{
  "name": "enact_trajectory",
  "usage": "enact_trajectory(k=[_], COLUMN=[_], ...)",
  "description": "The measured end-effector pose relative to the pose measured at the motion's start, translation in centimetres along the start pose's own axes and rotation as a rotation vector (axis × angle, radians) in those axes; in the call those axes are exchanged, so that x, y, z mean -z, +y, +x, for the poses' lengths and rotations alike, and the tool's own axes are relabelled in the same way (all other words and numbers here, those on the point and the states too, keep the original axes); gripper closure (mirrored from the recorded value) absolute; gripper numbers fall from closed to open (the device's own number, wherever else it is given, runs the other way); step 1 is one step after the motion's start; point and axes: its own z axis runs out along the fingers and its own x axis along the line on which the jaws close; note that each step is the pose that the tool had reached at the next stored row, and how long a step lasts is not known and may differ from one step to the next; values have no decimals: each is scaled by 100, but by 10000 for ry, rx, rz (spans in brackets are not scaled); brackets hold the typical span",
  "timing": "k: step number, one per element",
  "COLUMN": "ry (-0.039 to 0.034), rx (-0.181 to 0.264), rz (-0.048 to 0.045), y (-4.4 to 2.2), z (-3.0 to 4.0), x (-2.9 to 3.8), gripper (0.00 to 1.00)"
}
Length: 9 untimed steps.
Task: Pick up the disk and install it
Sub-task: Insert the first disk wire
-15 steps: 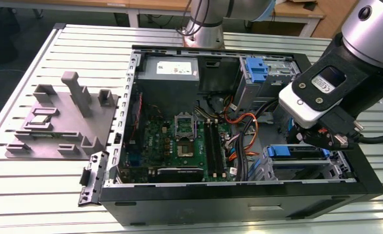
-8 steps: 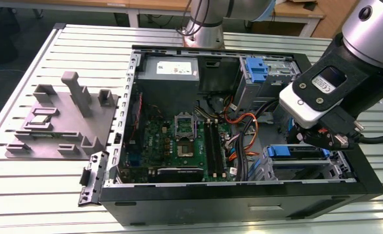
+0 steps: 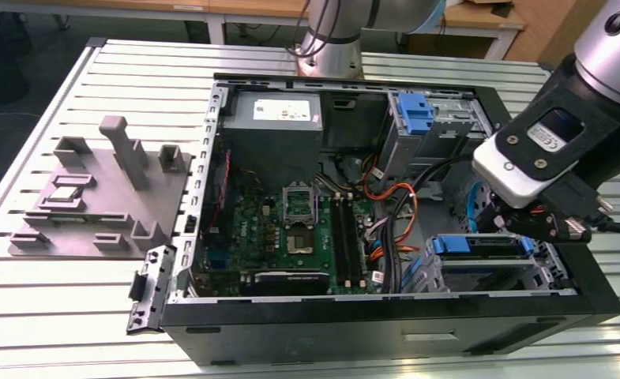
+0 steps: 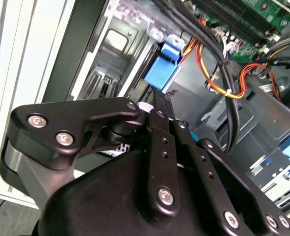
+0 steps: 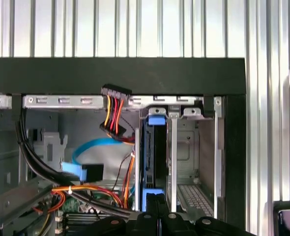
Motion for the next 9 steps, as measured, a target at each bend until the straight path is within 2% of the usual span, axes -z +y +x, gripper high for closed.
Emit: enact_trajectory(k=[4,6,9], ry=[1,0,1], rx=[1,95,579], rz=[0,1,11], y=[94,98,98], z=[2,2,2], x=[-4,-4,-4], gripper=[90,90,90])
